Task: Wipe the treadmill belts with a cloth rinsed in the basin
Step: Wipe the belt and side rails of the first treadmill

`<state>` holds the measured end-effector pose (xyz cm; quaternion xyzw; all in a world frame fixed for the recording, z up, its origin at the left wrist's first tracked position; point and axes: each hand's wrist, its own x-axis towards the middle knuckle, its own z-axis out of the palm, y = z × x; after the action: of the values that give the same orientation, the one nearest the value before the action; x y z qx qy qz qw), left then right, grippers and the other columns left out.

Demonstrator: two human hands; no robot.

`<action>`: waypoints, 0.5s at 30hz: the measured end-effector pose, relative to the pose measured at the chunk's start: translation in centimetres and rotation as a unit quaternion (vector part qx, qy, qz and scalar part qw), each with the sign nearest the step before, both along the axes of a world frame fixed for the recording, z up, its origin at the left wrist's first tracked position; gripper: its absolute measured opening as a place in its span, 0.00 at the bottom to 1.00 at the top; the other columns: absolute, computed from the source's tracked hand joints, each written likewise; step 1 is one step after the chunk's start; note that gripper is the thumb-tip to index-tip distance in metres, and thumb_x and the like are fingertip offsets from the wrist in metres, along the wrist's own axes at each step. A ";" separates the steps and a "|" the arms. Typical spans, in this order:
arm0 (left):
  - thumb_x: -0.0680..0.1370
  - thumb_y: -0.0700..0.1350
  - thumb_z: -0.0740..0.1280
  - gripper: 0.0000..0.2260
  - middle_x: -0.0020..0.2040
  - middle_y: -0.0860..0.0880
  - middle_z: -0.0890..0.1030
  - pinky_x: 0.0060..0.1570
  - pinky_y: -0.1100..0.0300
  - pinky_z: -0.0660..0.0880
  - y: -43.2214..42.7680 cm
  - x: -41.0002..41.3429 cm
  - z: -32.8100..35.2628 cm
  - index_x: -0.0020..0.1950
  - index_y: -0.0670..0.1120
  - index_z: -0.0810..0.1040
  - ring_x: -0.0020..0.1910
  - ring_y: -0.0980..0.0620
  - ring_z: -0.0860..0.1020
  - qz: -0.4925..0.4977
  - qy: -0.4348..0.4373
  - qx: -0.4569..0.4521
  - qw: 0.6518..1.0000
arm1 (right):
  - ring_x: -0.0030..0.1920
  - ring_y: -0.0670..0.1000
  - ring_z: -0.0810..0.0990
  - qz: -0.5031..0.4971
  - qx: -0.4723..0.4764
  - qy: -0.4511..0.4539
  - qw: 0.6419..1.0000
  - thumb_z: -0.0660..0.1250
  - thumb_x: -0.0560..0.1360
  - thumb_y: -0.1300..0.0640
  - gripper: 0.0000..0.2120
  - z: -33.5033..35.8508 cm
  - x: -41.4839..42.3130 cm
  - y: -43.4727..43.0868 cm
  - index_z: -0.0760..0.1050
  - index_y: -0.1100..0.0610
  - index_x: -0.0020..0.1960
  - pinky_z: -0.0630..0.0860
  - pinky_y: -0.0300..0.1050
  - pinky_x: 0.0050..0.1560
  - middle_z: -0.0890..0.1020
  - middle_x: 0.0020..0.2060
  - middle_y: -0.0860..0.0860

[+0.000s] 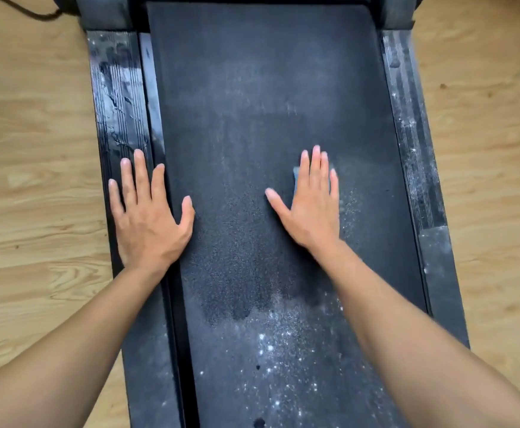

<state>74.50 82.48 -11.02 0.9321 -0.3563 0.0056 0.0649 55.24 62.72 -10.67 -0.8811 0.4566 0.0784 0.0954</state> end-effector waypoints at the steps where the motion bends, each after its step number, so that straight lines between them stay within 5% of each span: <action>1: 0.81 0.60 0.56 0.33 0.87 0.45 0.48 0.83 0.42 0.46 0.0 0.1 -0.1 0.83 0.45 0.60 0.86 0.45 0.47 -0.003 -0.003 0.002 1.000 | 0.85 0.55 0.41 -0.003 -0.001 -0.007 1.000 0.48 0.80 0.26 0.48 0.1 2.3 -2.6 0.44 0.60 0.85 0.42 0.56 0.84 0.44 0.85 0.57; 6: 0.81 0.61 0.57 0.33 0.87 0.45 0.49 0.82 0.40 0.49 0.2 0.1 0.3 0.83 0.45 0.62 0.85 0.45 0.48 -0.006 -0.002 -0.005 1.000 | 0.85 0.55 0.40 0.037 0.028 -0.009 0.999 0.47 0.80 0.25 0.49 1.3 5.4 -7.6 0.42 0.60 0.85 0.42 0.58 0.83 0.42 0.85 0.57; 15: 0.80 0.61 0.56 0.34 0.86 0.45 0.50 0.82 0.40 0.50 0.2 0.1 1.1 0.82 0.44 0.64 0.85 0.45 0.49 -0.003 0.028 -0.017 0.999 | 0.85 0.56 0.41 0.065 0.089 0.059 0.992 0.48 0.83 0.31 0.44 2.7 -17.8 11.2 0.41 0.60 0.85 0.44 0.55 0.82 0.37 0.84 0.53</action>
<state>74.61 82.63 -9.90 0.9295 -0.3572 -0.0150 0.0911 37.41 73.88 -7.94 -0.8905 0.3948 0.1770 0.1408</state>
